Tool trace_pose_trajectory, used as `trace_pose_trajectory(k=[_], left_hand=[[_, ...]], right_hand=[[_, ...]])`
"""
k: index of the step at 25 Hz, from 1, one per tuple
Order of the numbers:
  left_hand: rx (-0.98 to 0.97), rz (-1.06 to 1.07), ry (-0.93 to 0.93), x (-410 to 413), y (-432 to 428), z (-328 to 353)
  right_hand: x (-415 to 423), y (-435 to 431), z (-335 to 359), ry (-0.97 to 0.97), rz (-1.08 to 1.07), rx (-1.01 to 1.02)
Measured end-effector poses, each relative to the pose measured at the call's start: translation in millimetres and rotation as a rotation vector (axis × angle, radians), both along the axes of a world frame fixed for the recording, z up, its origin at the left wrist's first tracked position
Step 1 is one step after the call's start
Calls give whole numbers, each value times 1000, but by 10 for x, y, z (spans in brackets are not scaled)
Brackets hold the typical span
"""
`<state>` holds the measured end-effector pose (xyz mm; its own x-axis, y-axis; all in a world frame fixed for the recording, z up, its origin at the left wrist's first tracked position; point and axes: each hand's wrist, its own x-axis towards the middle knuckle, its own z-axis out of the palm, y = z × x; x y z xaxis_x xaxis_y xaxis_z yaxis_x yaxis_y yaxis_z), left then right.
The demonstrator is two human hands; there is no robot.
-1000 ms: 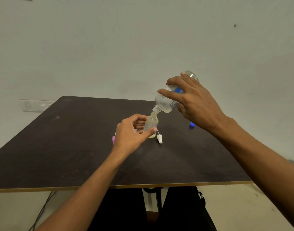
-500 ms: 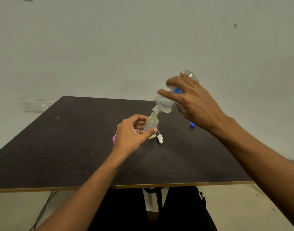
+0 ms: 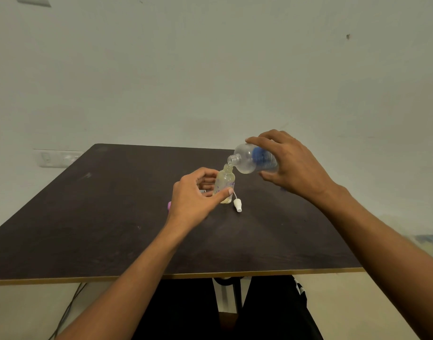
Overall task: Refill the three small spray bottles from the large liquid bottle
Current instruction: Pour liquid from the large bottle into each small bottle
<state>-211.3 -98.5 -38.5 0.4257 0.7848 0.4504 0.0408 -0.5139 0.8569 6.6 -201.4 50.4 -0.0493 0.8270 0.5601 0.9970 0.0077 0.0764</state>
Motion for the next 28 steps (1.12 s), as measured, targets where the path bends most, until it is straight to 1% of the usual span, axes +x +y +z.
trace_pose_trajectory(k=[2, 7, 10, 15, 20, 28], left_hand=[[-2, -3, -7, -2, -12, 16], [-6, -6, -23, -11, -17, 45], [-24, -3, -35, -30, -3, 35], [-16, 15, 9, -62, 13, 6], [-41, 30, 21, -76, 42, -28], [-55, 42, -9, -185, 159, -37]], right_hand=[[8, -20, -43, 75, 5, -4], [30, -44, -238, 341, 44, 11], [26, -71, -350, 547, 41, 6], [17, -126, -501, 851, 27, 53], [20, -177, -589, 929, 11, 97], [42, -211, -639, 945, 10, 128]])
